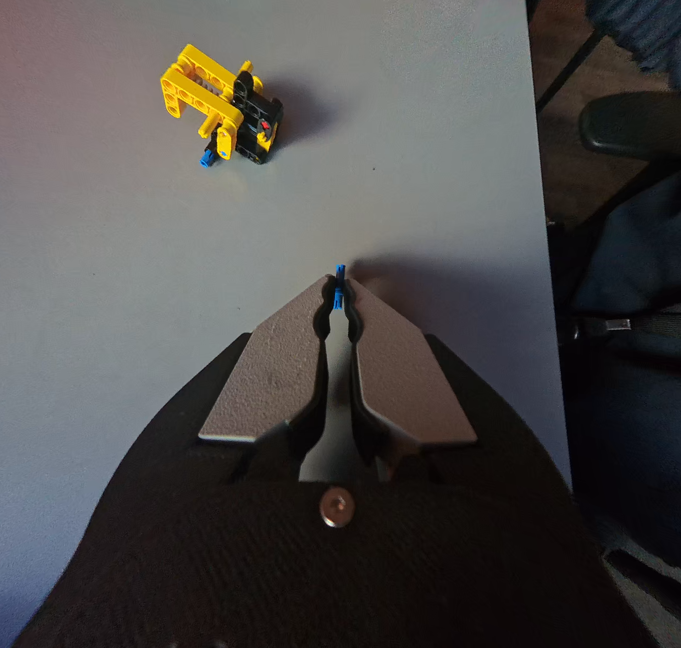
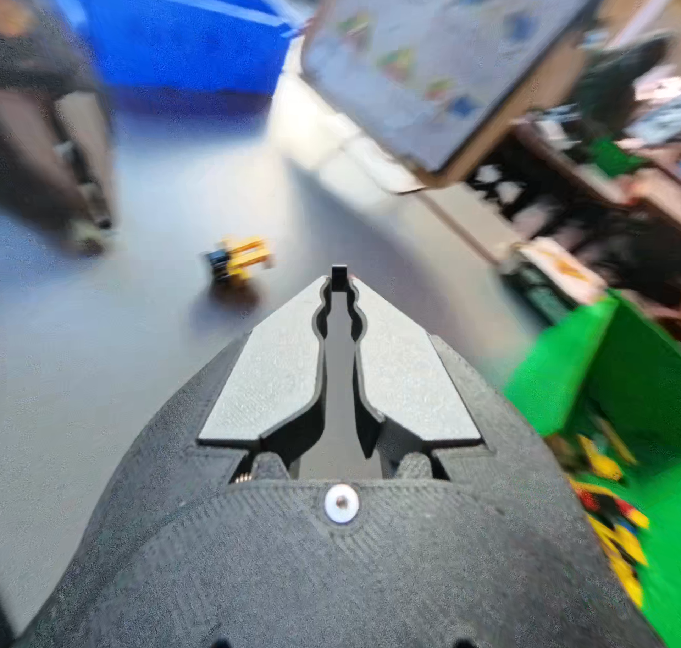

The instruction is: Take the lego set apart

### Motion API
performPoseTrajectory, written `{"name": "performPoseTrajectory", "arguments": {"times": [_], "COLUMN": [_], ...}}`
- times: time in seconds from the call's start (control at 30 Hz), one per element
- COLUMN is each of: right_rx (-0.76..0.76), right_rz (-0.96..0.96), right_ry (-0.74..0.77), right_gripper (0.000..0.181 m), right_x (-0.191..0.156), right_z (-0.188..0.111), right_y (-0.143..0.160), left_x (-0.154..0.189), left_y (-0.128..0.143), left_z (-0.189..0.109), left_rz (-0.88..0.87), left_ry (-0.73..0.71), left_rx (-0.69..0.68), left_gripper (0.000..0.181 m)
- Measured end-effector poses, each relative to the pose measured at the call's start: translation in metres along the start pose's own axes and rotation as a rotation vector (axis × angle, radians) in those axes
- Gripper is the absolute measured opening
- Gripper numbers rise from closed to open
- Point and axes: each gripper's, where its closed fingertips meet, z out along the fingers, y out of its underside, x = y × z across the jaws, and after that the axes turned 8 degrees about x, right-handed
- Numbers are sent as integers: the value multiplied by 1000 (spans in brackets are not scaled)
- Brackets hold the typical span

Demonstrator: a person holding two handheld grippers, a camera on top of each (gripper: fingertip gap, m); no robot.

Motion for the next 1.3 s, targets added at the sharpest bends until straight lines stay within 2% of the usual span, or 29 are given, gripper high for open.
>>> {"name": "performPoseTrajectory", "arguments": {"times": [0.03,0.07,0.1,0.13,0.17,0.2,0.23,0.27,0.33,0.43,0.5,0.53,0.57,0.6,0.67,0.73,0.77,0.87,0.93,1.0,1.13,1.23,1.3], "right_rx": [55,86,66,-39,-228,-415,-530,-575,-484,-389,-433,-523,-533,-424,-121,100,166,246,216,161,113,152,149], "right_rz": [17,30,41,83,173,270,318,322,281,203,118,229,352,420,446,480,505,546,567,617,738,768,756], "right_ry": [194,366,480,511,471,430,453,478,511,541,625,589,546,497,354,122,-39,-468,-587,-623,-632,-663,-656], "right_gripper": [5,4,4,5,5,9,23,25,26,38,20,22,23,24,27,37,36,22,18,19,18,18,15], "right_x": [60,116,163,196,213,220,228,234,238,235,254,249,239,228,189,123,78,-51,-102,-129,-148,-154,-156], "right_z": [-21,-44,-59,-62,-59,-59,-62,-66,-62,-55,-65,-69,-68,-62,-45,-21,-6,27,47,64,89,90,90], "right_y": [-11,-13,-2,27,70,109,134,144,131,112,131,149,153,139,85,30,7,-38,-47,-48,-43,-51,-53], "left_x": [0,0,0,0,3,6,4,0,-5,-11,-14,-15,-15,-14,-14,-10,-8,3,4,-1,-1,-3,-6], "left_y": [-3,-9,-20,-37,-55,-66,-70,-73,-81,-87,-88,-88,-88,-87,-87,-88,-89,-93,-94,-93,-96,-94,-97], "left_z": [-1,-2,-4,-8,-14,-19,-20,-21,-29,-40,-42,-42,-43,-42,-40,-37,-36,-34,-34,-35,-42,-43,-49], "left_rz": [-8,-15,-17,-21,-39,-69,-107,-140,-192,-276,-328,-340,-341,-334,-306,-280,-272,-234,-199,-124,169,492,576], "left_ry": [5,8,8,11,37,74,88,90,122,161,187,192,195,191,163,167,180,229,200,103,-130,-375,-487], "left_rx": [18,52,119,233,356,437,466,487,572,656,679,681,679,674,658,649,651,659,660,658,624,513,496], "left_gripper": [2,2,2,2,1,1,1,2,2,2,2,2,2,2,2,2,2,2,2,2,1,1,1]}}
